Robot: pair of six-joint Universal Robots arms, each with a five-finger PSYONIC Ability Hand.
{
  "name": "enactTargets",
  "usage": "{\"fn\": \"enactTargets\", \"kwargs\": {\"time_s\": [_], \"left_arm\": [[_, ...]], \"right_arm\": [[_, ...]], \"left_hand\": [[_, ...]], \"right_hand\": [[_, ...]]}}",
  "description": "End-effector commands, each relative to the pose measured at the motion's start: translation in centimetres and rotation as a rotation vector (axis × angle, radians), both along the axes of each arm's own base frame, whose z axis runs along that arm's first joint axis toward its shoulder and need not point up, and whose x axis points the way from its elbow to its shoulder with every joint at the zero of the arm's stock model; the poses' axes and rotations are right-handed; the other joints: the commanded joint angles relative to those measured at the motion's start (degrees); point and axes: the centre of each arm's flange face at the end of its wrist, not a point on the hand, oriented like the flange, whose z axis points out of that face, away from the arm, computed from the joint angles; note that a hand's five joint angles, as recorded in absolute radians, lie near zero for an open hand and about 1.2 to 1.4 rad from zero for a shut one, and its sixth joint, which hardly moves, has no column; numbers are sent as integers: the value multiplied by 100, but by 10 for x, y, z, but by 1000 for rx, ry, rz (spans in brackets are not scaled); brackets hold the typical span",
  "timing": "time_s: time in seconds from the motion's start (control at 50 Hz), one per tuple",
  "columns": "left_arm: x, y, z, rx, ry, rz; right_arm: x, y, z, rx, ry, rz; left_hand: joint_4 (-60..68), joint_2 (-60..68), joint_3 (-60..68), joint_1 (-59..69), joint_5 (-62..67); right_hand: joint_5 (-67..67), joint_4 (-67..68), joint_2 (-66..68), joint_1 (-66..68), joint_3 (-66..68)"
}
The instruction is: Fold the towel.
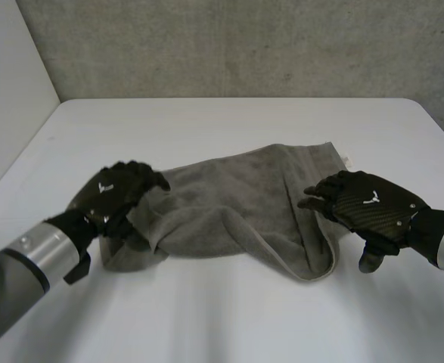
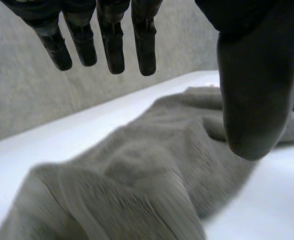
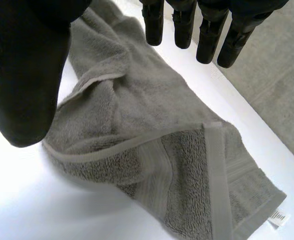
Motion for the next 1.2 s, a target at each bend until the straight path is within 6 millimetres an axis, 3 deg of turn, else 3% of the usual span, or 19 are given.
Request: {"fn": "enactTargets", "kwargs": {"time_s": [0.02, 0.06, 0.18, 0.34, 0.42, 0.54, 0.84, 0.96, 1.04, 1.2], "left_arm": [[-5, -16, 23, -84, 24, -2], [-11, -18, 30, -102, 32, -18], [-26, -26, 25, -69, 24, -59], [-33, -61, -2, 97, -64, 26], [-31, -75, -10, 107, -122, 85], [-27, -89, -20, 73, -231, 145], [-25, -83, -30, 134, -284, 155], [-22, -84, -45, 159, -336, 168], [-22, -79, -55, 167, -408, 157], [-22, -61, -58, 232, -458, 122]], "right_arm": [[-1, -11, 3, 31, -94, -87], [-3, -14, 3, 23, -96, -115], [-6, -25, -1, -27, -60, -183], [26, -30, -10, -114, 37, -70], [37, -29, -11, -161, 77, -20], [51, -36, -31, -212, 183, 36], [60, -51, -67, -262, 368, 66], [60, -56, -69, -288, 401, 62], [60, -58, -71, -304, 410, 66], [56, -67, -72, -347, 431, 45]], "left_hand": [[-300, -260, -252, -326, -62], [-300, -209, -252, -276, -12], [-300, -192, -252, -259, 5], [-300, -175, -252, -242, 22], [-300, -175, -252, -242, 22], [-300, -159, -252, -225, 39], [-300, 296, -252, 229, 493], [-300, 464, -252, 397, 661], [-300, 2175, -252, 2108, 2372], [-300, 2482, -252, 2416, 2680]], "right_hand": [[-340, -37, -433, -339, -36], [-340, -37, -433, -339, -36], [-340, -37, -433, -339, -36], [-340, -37, -433, -339, -36], [-340, -37, -433, -339, -36], [-340, -37, -433, -339, -36], [-340, -37, -433, -339, -36], [-340, -37, -433, -339, -36], [-340, -37, -433, -339, -36], [2209, -37, 2115, 2209, -36]]}}
